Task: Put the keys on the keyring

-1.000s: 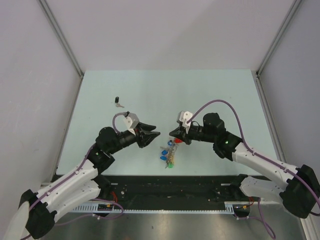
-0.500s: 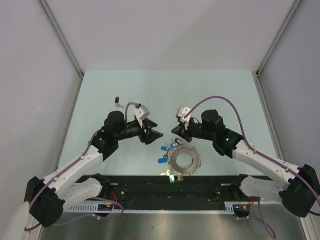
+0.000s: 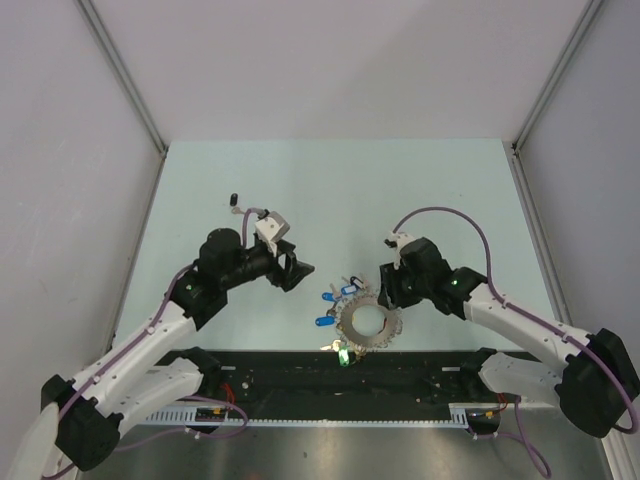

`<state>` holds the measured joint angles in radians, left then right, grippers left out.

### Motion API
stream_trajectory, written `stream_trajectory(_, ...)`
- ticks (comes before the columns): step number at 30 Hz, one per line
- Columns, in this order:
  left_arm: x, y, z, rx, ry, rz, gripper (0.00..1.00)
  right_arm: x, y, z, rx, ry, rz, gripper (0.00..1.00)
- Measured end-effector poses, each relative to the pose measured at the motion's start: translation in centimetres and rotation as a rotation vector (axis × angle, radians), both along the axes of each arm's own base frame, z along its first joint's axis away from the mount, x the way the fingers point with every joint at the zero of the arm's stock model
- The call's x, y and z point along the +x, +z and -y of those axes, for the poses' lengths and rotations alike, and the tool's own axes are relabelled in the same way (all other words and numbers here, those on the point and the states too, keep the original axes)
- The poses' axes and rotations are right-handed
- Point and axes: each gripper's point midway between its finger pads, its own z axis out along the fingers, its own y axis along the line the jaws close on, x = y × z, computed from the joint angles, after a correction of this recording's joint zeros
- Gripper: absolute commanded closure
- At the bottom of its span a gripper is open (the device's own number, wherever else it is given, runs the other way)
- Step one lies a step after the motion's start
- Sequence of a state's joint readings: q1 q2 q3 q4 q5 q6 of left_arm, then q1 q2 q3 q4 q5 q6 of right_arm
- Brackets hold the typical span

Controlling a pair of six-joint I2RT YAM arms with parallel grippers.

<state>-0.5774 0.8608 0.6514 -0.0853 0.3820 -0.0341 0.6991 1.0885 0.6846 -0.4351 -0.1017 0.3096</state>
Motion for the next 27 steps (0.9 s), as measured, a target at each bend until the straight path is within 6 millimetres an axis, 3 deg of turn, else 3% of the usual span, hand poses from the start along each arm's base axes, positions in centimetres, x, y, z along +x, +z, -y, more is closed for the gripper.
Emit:
stream_trajectory(4, 0.1, -0.2, -0.6, 0.016, 0.035, -0.003, 0.21, -1.5, -3.1, 2.5, -0.029, -0.141, -0.155, 0.51)
stream_trajectory(11, -0.2, 0.1, -1.5, 0.031, 0.058, 0.014, 0.2, -2.5, -5.4, 4.0, 0.009, -0.264, -0.299, 0.49)
stream_trajectory(22, -0.7, 0.4, -1.8, 0.03, 0.058, 0.017, 0.19, -2.8, -7.2, 1.7, 0.114, -0.23, -0.421, 0.5)
stream_trajectory(23, -0.7, 0.4, -1.8, 0.03, 0.058, 0.017, 0.2, -2.7, -7.2, 1.4, 0.128, -0.219, -0.425, 0.52)
stream_trajectory(27, -0.7, 0.3, -1.8, 0.03, 0.058, 0.017, 0.2, -2.2, -7.4, 0.2, 0.169, -0.187, -0.435, 0.8)
